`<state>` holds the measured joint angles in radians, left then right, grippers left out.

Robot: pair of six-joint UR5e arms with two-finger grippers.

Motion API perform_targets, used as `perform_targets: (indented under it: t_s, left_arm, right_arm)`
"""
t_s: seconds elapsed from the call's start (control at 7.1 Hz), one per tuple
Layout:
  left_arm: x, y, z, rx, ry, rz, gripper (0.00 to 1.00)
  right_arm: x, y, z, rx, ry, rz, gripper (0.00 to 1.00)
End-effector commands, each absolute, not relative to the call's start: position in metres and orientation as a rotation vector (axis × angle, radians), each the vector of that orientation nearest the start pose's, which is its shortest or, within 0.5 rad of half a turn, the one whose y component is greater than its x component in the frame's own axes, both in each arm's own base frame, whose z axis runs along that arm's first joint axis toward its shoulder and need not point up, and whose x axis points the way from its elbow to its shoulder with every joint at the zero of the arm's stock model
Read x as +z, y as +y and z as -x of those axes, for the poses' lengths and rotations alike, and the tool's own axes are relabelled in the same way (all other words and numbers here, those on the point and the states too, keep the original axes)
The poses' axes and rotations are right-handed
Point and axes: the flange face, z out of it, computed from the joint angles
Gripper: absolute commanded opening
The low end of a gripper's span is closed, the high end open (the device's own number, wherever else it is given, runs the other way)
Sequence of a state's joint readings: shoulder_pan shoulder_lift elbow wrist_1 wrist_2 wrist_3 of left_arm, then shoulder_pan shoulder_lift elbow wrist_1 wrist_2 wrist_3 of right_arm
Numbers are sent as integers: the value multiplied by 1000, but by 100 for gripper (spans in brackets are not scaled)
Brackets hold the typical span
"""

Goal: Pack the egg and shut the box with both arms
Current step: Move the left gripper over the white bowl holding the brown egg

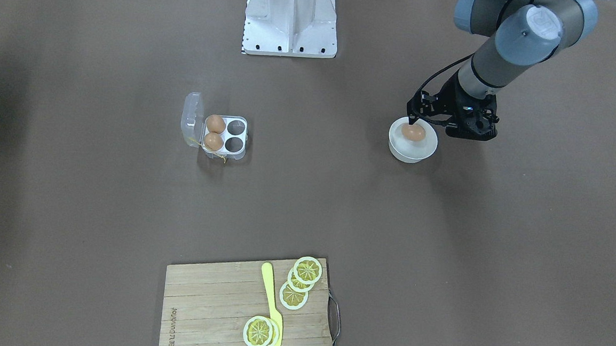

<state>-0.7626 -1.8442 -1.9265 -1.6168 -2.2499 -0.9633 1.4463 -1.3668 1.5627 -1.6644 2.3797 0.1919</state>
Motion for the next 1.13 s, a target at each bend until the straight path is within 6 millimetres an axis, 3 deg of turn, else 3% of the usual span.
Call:
perform_targets:
  t_s: [0.0,0.56,0.99]
  left_arm:
    - [347,-433,-369,139,902,96,93]
    - [361,-429,-392,166,879,129,86]
    - [384,-437,-401,201,866,119,86]
  right_arm:
    - [561,-580,11,21,-813,32,100]
    - [562,-580,11,22,-809,33,100]
    - [562,-580,11,21,-809,34,100]
